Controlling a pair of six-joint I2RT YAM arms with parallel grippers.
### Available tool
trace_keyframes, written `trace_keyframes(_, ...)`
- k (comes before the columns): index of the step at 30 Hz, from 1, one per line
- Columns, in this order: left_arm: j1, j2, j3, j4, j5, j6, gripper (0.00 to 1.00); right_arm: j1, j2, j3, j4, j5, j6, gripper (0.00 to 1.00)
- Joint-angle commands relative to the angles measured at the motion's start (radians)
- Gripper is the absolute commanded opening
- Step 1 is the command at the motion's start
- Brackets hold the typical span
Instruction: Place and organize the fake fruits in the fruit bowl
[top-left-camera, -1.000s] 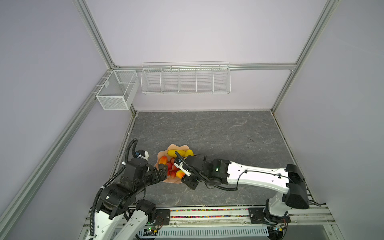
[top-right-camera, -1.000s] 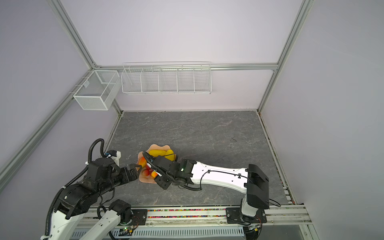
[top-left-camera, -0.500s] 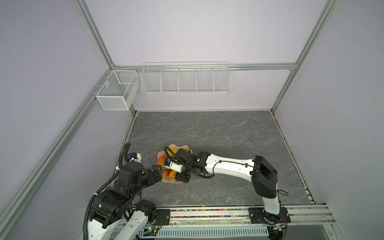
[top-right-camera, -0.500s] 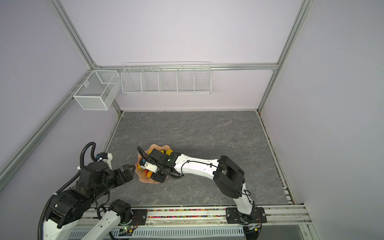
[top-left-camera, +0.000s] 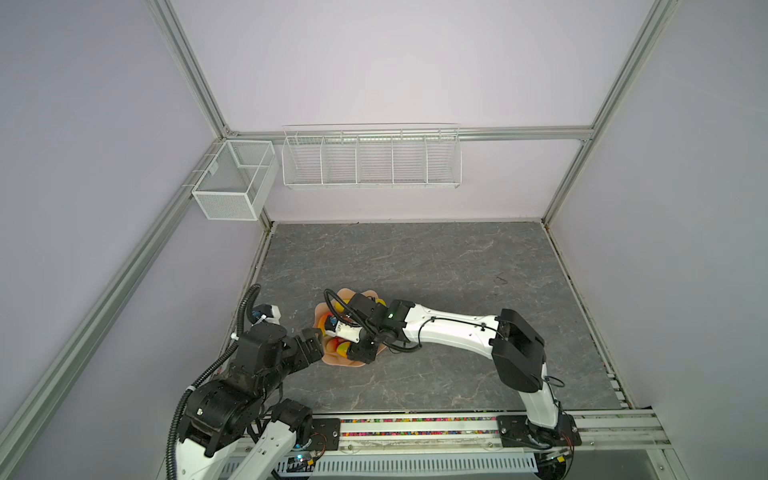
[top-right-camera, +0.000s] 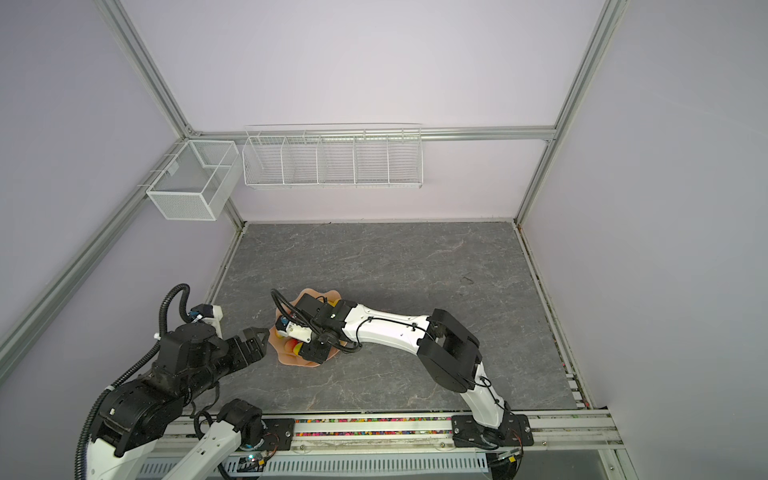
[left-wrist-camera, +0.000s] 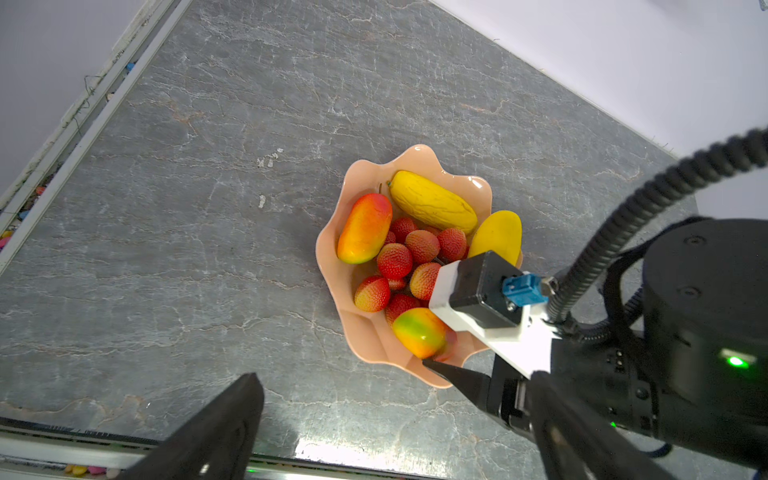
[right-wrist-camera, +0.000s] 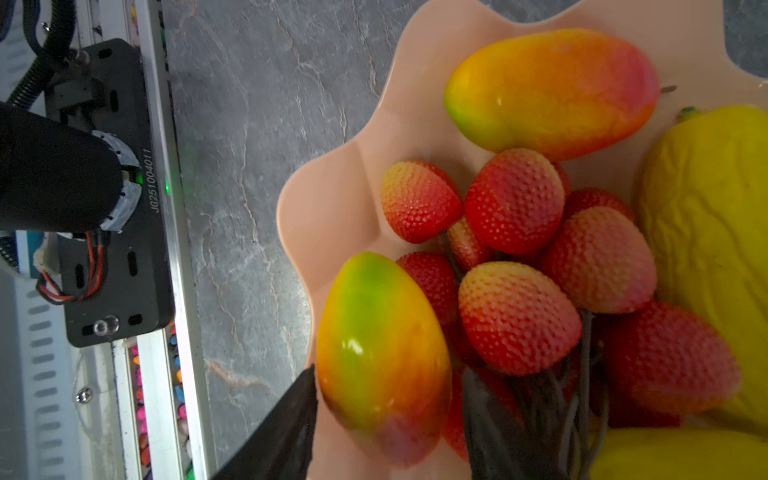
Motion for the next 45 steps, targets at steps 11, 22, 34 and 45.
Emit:
trace_keyframes(11,0.000,0.108,-0.032,0.225,-0.136,0.057,0.99,-0.013,-0.289,-0.108,0.077,0.101,0.042,0.88)
trace_keyframes(22,0.112,0.375,-0.236,0.741,-0.264,0.186,0.99,-0.411,-0.753,-0.660,0.314,0.298,0.377,0.89)
trace_keyframes(34,0.172,0.607,-0.497,1.488,-0.366,0.591,0.99,-0.834,-0.867,-1.131,0.867,0.537,0.164,0.89)
trace_keyframes(45,0.239,0.710,-0.682,1.988,-0.276,0.727,0.99,-1.044,-0.835,-1.281,1.262,0.384,0.101,0.89)
